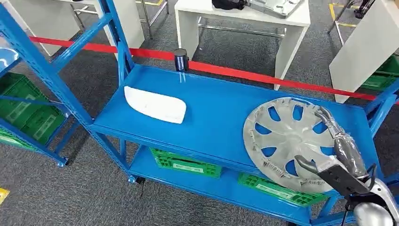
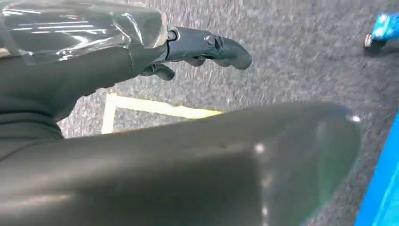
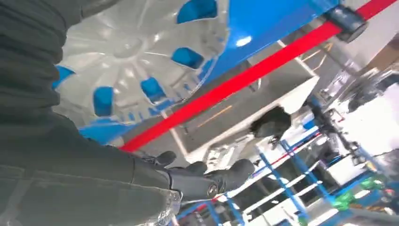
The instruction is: Take the parts from the cabinet and place them on the table.
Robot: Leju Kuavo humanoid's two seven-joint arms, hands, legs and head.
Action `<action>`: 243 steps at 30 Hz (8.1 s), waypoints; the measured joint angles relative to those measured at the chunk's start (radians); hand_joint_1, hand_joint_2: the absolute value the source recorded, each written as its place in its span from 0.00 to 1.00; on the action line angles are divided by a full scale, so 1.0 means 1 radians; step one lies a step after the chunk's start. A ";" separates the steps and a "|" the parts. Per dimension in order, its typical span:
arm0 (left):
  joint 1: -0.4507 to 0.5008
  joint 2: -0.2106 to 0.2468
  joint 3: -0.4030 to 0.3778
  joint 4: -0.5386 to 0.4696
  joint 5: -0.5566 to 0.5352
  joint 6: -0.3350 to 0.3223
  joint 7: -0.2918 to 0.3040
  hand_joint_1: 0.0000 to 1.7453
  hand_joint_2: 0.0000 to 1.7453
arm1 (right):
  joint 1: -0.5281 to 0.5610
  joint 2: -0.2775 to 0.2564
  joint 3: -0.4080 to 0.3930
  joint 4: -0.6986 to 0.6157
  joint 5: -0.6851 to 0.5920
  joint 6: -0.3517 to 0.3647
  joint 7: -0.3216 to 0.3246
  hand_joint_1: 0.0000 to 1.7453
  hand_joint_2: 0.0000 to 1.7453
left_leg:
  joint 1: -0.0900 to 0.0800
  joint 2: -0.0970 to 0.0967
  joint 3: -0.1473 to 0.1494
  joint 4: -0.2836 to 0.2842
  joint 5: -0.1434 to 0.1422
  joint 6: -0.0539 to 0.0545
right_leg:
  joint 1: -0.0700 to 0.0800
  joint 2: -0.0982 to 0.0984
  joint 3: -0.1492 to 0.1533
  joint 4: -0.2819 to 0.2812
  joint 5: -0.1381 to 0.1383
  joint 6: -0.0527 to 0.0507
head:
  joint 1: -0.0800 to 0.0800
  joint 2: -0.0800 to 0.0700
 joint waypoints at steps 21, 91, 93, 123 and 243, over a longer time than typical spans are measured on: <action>0.003 -0.011 0.004 -0.025 -0.008 -0.017 0.001 0.00 0.00 | 0.186 -0.167 -0.077 -0.111 -0.044 0.120 0.011 0.00 1.00 | 0.011 -0.003 -0.119 0.264 -0.110 -0.057 | -0.006 -0.001 0.049 -0.079 0.038 -0.010 | -0.006 0.000; -0.009 0.040 -0.052 0.063 -0.029 0.046 -0.022 0.00 0.00 | 0.143 -0.383 0.241 -0.088 0.023 0.142 0.001 0.00 1.00 | -0.006 0.007 0.011 -0.013 0.002 0.003 | 0.004 -0.001 0.042 -0.061 0.017 0.008 | 0.003 0.000; -0.011 0.040 -0.056 0.068 -0.029 0.049 -0.022 0.00 0.00 | 0.126 -0.385 0.251 -0.073 0.023 0.147 0.001 0.00 1.00 | -0.008 0.007 0.009 -0.015 0.005 0.007 | 0.005 -0.001 -0.027 0.082 -0.047 -0.004 | 0.005 0.000; -0.018 0.078 -0.090 0.155 -0.005 0.096 -0.035 0.00 0.00 | 0.004 -0.393 0.393 0.053 0.099 0.129 0.079 0.00 1.00 | -0.008 -0.002 -0.021 0.028 -0.015 -0.020 | -0.001 0.000 0.055 -0.098 0.047 0.005 | 0.001 0.000; -0.022 0.124 -0.298 0.244 0.163 0.164 0.003 0.00 0.00 | -0.140 -0.293 0.507 0.321 0.281 0.027 0.218 0.00 1.00 | -0.011 -0.001 -0.016 0.035 -0.018 -0.022 | -0.001 -0.001 0.035 -0.088 0.060 0.003 | -0.003 0.000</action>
